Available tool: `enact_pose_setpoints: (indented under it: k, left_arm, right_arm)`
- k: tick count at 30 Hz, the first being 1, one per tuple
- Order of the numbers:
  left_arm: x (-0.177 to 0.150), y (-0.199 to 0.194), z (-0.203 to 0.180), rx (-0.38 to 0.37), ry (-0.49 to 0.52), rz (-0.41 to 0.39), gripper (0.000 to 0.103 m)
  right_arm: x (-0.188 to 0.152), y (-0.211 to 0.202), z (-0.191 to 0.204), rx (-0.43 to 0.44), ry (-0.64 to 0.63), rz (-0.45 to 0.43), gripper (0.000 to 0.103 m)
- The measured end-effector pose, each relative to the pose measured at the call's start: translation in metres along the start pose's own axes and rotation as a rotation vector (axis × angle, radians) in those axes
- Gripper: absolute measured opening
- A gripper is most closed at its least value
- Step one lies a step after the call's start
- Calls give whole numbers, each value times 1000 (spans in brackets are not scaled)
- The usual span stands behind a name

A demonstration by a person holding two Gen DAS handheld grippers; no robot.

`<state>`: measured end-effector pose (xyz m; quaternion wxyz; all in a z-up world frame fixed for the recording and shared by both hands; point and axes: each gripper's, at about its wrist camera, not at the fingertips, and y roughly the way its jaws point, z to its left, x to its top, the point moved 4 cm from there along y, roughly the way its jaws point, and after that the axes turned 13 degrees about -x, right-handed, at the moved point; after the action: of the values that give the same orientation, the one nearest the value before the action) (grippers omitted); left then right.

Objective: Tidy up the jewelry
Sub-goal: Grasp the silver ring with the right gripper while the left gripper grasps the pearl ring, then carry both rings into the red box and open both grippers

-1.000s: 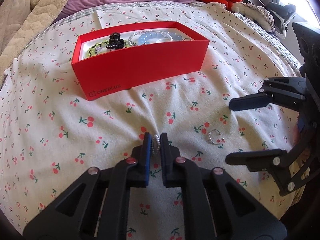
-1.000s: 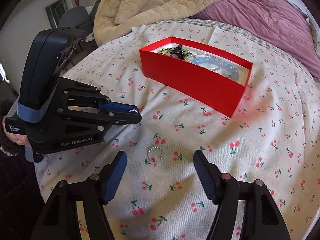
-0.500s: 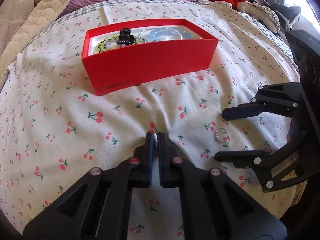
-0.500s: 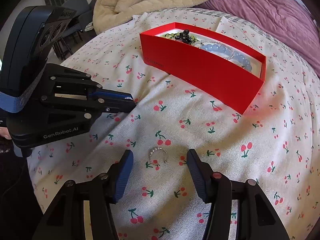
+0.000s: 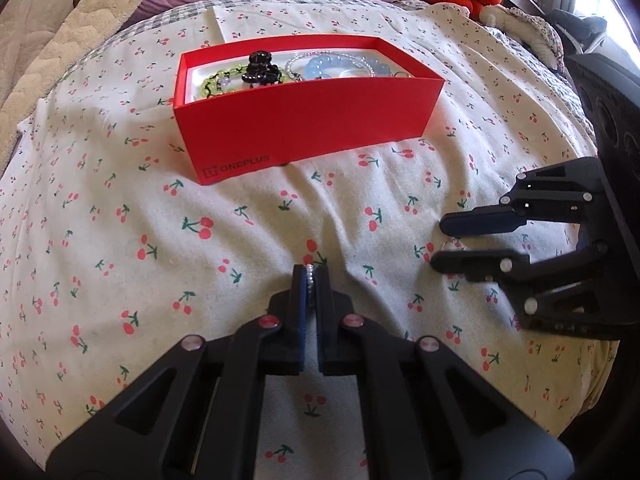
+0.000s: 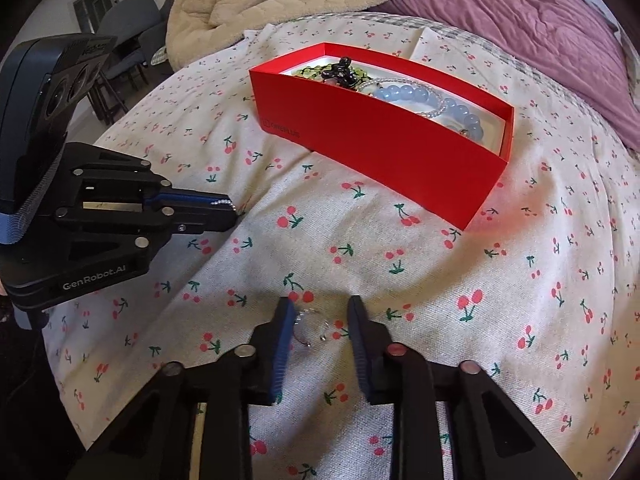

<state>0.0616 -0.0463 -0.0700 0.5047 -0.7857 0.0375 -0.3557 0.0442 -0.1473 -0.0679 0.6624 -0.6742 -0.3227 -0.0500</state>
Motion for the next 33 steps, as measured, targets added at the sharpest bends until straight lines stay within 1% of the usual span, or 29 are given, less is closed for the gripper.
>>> enact_pose_setpoints:
  k: [2, 4, 6, 15, 20, 21, 22, 23, 24, 26, 28, 33]
  left_arm:
    - [0, 0, -1, -7, 4, 3, 8]
    - [-1, -1, -5, -21, 21, 6, 19]
    - [-2, -2, -8, -21, 41, 8, 24]
    - [-4, 1, -14, -23, 70, 38, 25]
    - [-3, 2, -12, -27, 63, 47, 25]
    - [-3, 2, -12, -27, 60, 47, 25]
    - [-3, 2, -12, -25, 57, 47, 22]
    - [-4, 2, -12, -21, 57, 48, 18]
    - [-4, 2, -11, -18, 57, 50, 10]
    - [-4, 2, -10, -18, 48, 52, 8]
    - [-4, 2, -10, -21, 39, 55, 4]
    - [-1, -1, -5, -12, 8, 45, 3]
  right_arm:
    - [0, -1, -2, 2, 0, 3, 16]
    - [0, -1, -4, 4, 2, 3, 16]
    - [0, -3, -6, -2, 7, 1, 16]
    - [1, -11, -25, -19, 50, -12, 16]
    - [2, -9, -24, -21, 42, -7, 16]
    - [2, -9, -23, -22, 39, -7, 16]
    - [2, -8, -22, -23, 39, -7, 16]
    - [3, -8, -22, -23, 38, -7, 16]
    - [3, -8, -22, -24, 37, -7, 16]
    - [4, -9, -22, -25, 38, -10, 16]
    - [5, -9, -23, -27, 41, -11, 16]
    - [8, -13, -26, -35, 48, -18, 16]
